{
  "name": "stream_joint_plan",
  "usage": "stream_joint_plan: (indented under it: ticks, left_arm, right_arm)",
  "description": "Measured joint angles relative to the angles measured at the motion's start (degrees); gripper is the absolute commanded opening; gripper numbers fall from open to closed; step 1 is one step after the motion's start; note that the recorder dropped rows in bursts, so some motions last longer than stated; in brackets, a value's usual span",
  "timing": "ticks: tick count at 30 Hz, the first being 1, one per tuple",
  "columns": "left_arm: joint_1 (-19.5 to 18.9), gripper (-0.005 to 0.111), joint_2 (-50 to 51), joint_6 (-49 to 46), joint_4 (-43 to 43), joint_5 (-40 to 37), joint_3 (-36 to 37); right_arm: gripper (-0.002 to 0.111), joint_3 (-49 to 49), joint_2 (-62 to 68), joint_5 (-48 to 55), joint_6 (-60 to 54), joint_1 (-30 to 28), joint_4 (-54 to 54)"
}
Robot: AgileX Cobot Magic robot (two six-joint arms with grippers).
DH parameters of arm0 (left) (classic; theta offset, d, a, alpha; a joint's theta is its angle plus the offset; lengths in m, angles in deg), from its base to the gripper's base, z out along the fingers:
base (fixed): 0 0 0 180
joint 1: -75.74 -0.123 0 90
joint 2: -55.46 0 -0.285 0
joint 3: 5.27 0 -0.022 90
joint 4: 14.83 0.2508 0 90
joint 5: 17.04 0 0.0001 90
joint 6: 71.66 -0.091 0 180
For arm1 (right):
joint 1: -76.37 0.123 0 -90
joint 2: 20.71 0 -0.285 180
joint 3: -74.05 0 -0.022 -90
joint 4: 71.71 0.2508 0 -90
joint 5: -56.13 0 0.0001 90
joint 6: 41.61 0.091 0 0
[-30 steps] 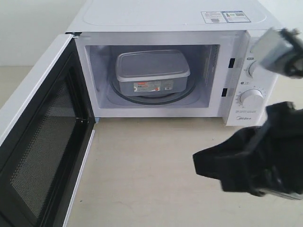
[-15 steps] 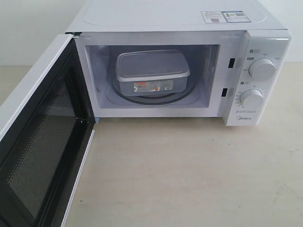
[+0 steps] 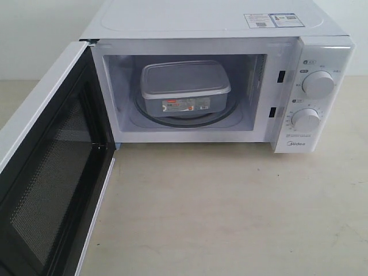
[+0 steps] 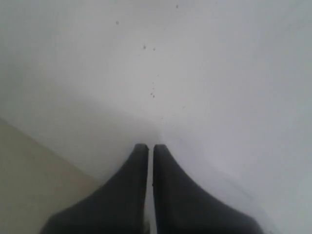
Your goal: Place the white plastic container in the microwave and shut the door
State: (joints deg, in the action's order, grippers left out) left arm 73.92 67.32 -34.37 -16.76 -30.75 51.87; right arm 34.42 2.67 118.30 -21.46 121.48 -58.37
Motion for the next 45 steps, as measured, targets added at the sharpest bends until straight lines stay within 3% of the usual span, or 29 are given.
stream_joint_plan:
  ticks: [8, 17, 28, 45]
  left_arm:
    - [0.00, 0.004, 10.10, -11.21, -4.43, -28.79, -19.21]
    - [0.00, 0.004, 27.86, -26.62, -11.58, -53.12, -31.88]
    - [0.05, 0.004, 49.36, -40.57, -20.44, -56.09, -33.55]
    - [0.05, 0.004, 49.55, -43.96, -18.59, -56.09, -33.55]
  right_arm:
    - [0.000, 0.00, -0.84, 0.94, 0.00, 0.00, -1.62]
    - [0.000, 0.00, -0.84, 1.09, -0.08, 0.00, -1.87]
    - [0.000, 0.00, -0.84, 2.61, -0.08, 0.00, -2.09]
    - [0.000, 0.00, -0.84, 0.94, 0.25, 0.00, -5.30]
